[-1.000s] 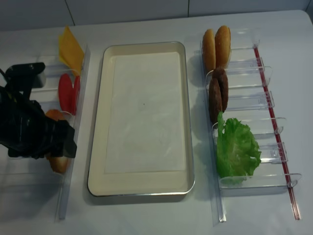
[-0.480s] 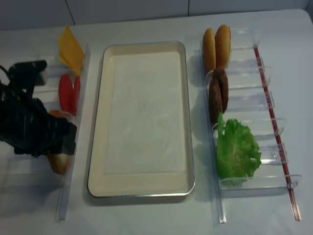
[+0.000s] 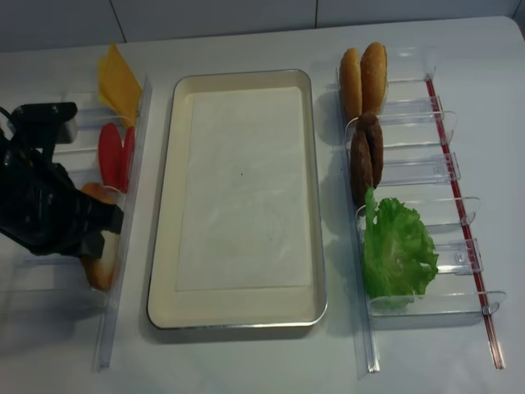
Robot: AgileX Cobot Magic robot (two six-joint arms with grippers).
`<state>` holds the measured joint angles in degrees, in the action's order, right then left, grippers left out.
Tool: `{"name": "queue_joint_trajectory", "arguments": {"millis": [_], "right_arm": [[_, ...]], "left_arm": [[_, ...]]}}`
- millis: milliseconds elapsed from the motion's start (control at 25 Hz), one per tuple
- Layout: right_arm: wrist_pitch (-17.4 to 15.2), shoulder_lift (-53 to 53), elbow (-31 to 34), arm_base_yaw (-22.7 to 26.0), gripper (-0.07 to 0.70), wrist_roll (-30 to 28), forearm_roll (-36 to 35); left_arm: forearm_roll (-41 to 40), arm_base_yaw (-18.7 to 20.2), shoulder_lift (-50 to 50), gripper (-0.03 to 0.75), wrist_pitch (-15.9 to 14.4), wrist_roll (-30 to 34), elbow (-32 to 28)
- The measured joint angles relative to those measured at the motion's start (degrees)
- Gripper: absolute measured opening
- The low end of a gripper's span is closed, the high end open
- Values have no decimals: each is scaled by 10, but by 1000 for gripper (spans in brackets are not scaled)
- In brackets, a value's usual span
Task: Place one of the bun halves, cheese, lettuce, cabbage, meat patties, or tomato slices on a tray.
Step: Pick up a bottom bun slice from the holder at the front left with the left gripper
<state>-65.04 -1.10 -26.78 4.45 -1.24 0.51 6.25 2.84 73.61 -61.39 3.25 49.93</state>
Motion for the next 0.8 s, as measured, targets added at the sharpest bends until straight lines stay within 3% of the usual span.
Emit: {"name": "queue_joint_trajectory", "arguments": {"millis": [160, 520, 800], "right_arm": [[0, 0, 0, 0, 432, 0, 0], [0, 0, 0, 0, 432, 1, 0], [0, 0, 0, 0, 432, 1, 1]], "left_arm": [[-5, 0, 1, 132, -9, -8, 7], [-11, 0, 8, 129, -86, -10, 71], [8, 0, -9, 123, -91, -7, 89]]}}
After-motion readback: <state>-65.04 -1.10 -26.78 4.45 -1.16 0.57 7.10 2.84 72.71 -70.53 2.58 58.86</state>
